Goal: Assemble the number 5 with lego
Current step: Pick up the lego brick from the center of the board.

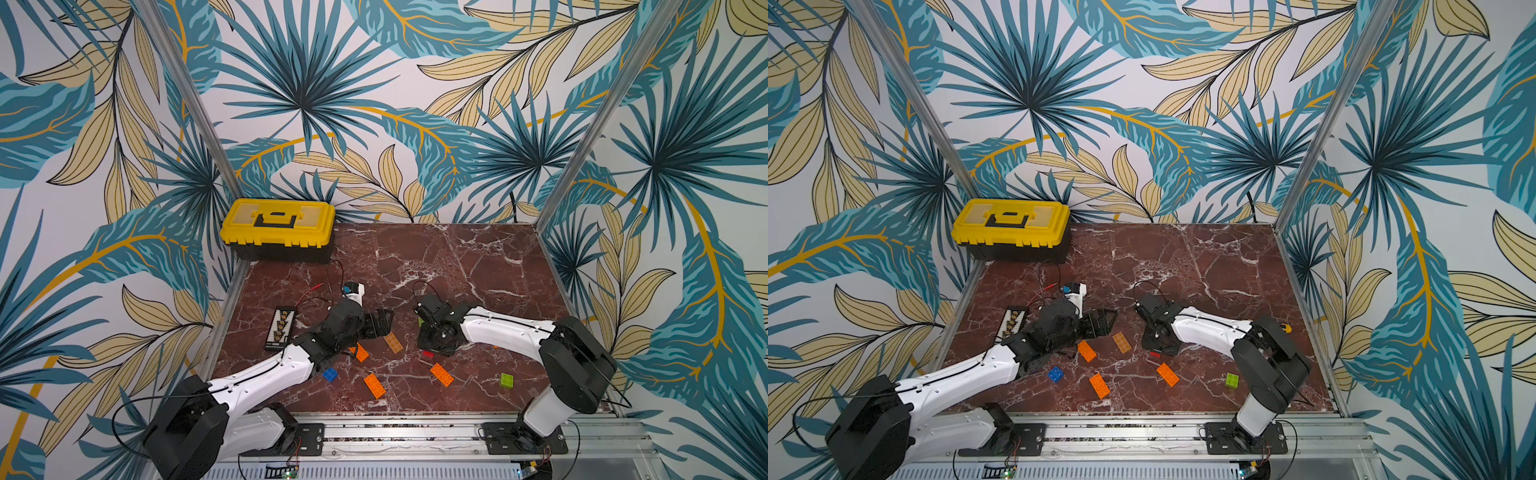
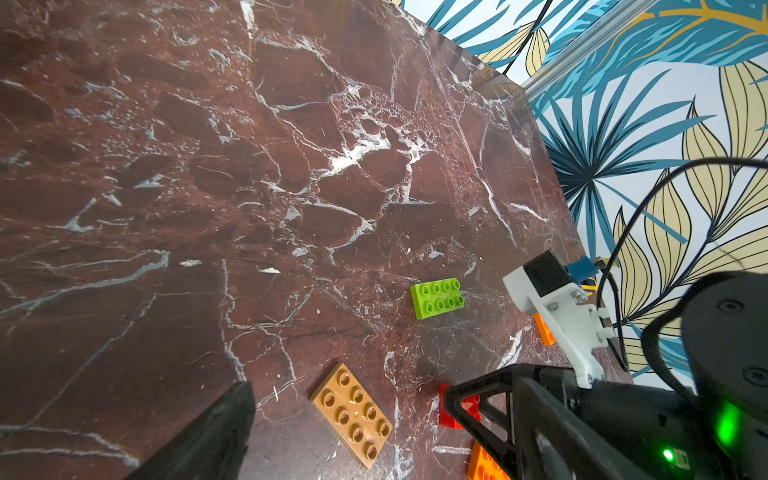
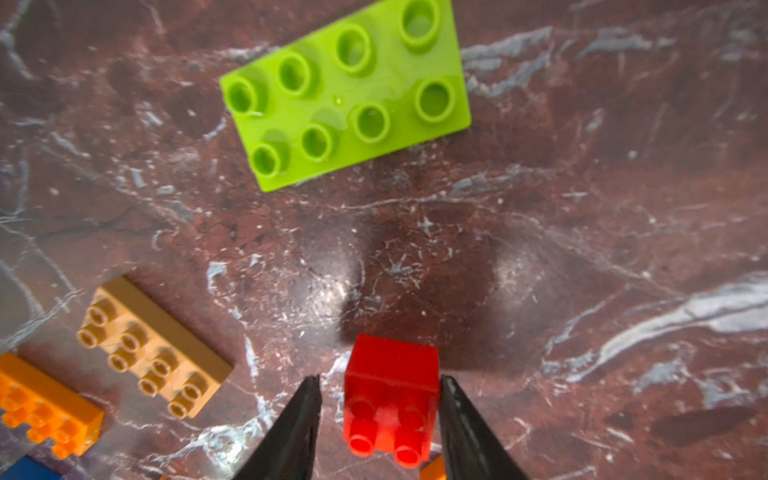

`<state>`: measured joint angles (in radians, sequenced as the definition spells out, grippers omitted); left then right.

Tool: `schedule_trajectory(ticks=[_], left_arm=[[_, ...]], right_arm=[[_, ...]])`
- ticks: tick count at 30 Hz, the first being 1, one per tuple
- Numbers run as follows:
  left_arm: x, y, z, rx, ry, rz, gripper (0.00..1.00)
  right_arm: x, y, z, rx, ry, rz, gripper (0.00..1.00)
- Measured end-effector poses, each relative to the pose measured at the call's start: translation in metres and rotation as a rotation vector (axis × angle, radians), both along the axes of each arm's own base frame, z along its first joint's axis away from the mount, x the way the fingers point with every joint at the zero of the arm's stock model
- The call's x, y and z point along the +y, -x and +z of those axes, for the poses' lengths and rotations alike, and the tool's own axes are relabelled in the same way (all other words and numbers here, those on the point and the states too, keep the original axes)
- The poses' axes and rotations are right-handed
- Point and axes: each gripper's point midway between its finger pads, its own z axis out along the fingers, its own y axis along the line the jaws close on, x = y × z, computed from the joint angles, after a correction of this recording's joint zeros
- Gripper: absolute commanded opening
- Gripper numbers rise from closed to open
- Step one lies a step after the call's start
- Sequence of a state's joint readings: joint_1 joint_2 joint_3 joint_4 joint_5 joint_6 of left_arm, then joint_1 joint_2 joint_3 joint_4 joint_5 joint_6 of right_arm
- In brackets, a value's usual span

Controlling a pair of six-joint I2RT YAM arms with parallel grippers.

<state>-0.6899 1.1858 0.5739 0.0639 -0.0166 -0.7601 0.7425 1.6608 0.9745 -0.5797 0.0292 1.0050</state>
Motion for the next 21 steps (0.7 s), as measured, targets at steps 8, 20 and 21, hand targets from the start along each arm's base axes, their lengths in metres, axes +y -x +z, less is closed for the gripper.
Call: schedule_trajectory(ticks=[8,20,21], left_arm=[[-0.001,0.001,-0.004,0.016,0.000,-0.002,1.00],[-0.011,0.001,-0.008,0.053,-0.004,-0.042,1.00],[-0.015,0.001,-0.008,0.061,-0.007,-0.058,1.00]], right_arm=[[-0.001,-0.001,0.000,-0.005,0.009,0.008,0.28],[-0.020,-0.007,0.014,-0.038,0.049,0.058,0.24],[-0.025,-0.014,0.020,-0.050,0.048,0.058,0.24]])
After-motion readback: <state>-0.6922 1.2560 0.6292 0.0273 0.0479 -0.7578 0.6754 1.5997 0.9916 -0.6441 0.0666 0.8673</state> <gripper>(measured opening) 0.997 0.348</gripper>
